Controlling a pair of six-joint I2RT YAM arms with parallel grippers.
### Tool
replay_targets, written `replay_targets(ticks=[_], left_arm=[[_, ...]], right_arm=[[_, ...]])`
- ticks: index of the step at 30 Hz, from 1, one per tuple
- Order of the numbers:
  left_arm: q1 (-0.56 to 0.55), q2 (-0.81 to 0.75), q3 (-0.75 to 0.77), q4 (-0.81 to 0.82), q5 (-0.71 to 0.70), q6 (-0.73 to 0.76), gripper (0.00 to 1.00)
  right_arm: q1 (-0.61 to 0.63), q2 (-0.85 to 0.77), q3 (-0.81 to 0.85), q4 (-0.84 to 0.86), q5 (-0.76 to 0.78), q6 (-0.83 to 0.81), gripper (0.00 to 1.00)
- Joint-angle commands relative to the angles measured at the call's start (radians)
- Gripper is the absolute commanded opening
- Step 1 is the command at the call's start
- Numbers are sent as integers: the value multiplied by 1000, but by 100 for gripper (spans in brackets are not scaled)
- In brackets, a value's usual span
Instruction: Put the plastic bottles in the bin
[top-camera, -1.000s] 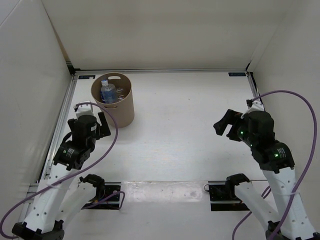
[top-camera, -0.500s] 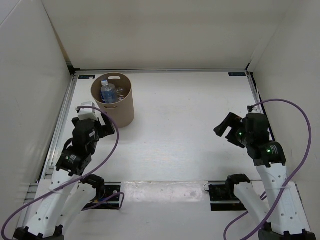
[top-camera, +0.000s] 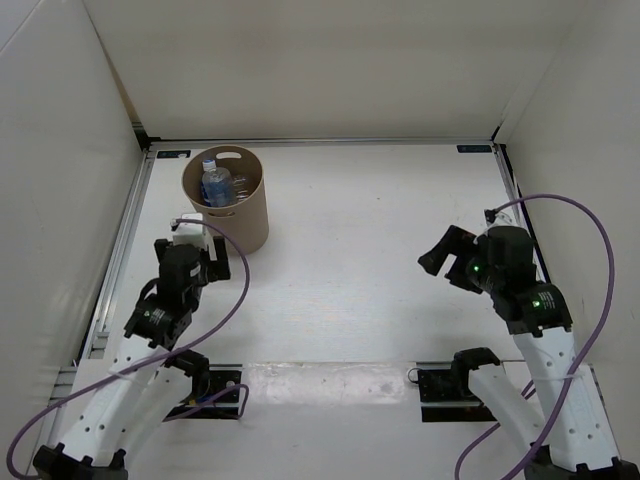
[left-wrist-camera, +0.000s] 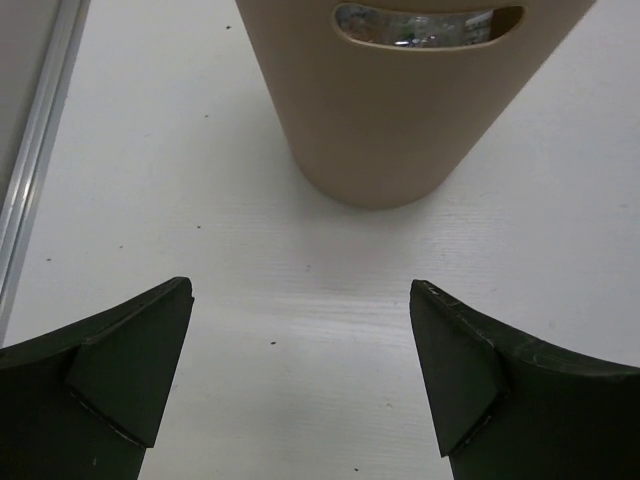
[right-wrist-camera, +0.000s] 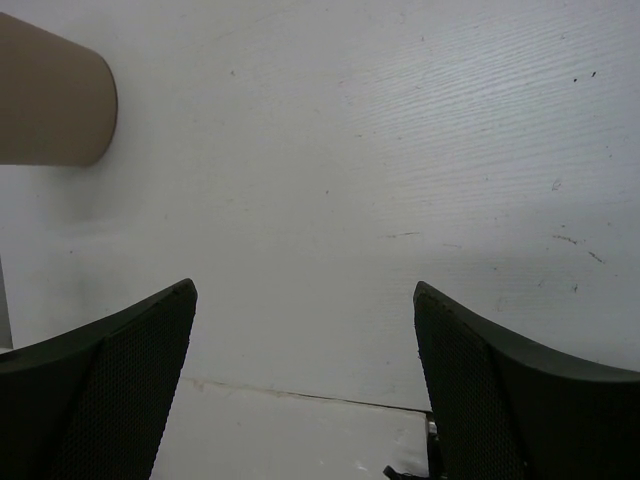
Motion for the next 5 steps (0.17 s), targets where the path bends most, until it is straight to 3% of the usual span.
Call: replay_targets(ticks=[1,5], left_arm=[[-3,9,45,-2,-94,-12,100],[-2,-18,-4,139,-179,-28,100]], right_arm=[[14,-7,-1,40,3,-12,90],[50,-4,6,34,14,-20,90]])
